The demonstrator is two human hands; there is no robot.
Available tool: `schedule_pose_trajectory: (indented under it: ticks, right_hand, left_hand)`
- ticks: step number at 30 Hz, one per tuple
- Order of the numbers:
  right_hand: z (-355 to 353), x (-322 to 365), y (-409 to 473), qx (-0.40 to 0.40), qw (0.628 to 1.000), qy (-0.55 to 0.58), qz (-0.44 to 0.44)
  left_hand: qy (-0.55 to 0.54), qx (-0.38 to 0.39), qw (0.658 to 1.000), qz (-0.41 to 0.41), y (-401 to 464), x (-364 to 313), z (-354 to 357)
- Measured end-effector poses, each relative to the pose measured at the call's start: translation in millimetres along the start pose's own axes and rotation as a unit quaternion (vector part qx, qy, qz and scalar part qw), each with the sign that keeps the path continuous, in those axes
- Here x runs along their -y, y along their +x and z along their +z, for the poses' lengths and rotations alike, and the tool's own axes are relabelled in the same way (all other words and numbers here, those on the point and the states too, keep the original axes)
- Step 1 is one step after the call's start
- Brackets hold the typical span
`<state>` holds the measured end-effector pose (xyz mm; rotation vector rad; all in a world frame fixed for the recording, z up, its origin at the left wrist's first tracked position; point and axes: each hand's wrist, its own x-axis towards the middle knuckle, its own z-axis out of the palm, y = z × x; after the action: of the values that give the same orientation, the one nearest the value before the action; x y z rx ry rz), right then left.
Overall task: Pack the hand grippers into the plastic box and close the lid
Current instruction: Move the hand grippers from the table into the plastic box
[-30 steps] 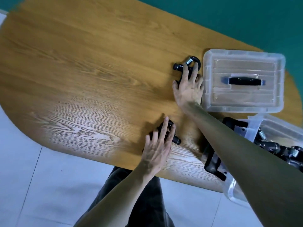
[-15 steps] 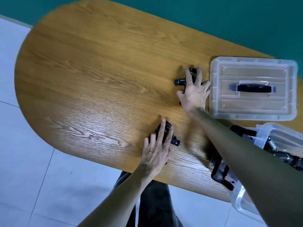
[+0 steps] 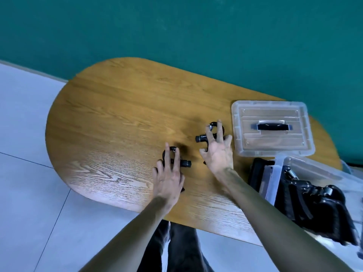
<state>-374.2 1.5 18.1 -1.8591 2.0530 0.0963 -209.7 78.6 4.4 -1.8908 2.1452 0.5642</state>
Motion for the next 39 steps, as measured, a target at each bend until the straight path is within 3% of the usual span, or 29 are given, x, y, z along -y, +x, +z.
schedule_pose_trajectory:
  ticks: [3,9,14,21,26,39]
  right_hand:
    - [-16.8,-0.2,-22.9,-0.014,1.000,-0.017,-0.002]
    - [-51.7,4.9,-84.5,-0.048,0.998,0.017,0.030]
    - [-69.1,-18.1,-143.6,-0.088,0.993,0.053,0.064]
    - [-93.1,-76.2,-188.1,-0.169,0.975,0.083,0.117]
    - [-100.1,-128.1,-205.4,-0.182,0.969,0.094,0.135]
    - [-106.7,-272.6,-225.3,-0.158,0.965,0.141,0.155]
  left_hand:
    - [-0.012,-0.043,0.999,0.006,1.1,2.3,-25.4]
    - [-0.017,-0.044,0.999,-0.013,-15.3,-19.5,-75.9]
    - [-0.077,-0.043,0.996,0.031,-45.2,-59.0,-91.4]
    - [-0.068,-0.059,0.991,0.104,-65.4,-131.4,-105.0]
    - [-0.031,-0.055,0.988,0.141,-75.7,-181.1,-98.8]
    - [-0.041,-0.063,0.992,0.106,-82.3,-321.4,-65.8]
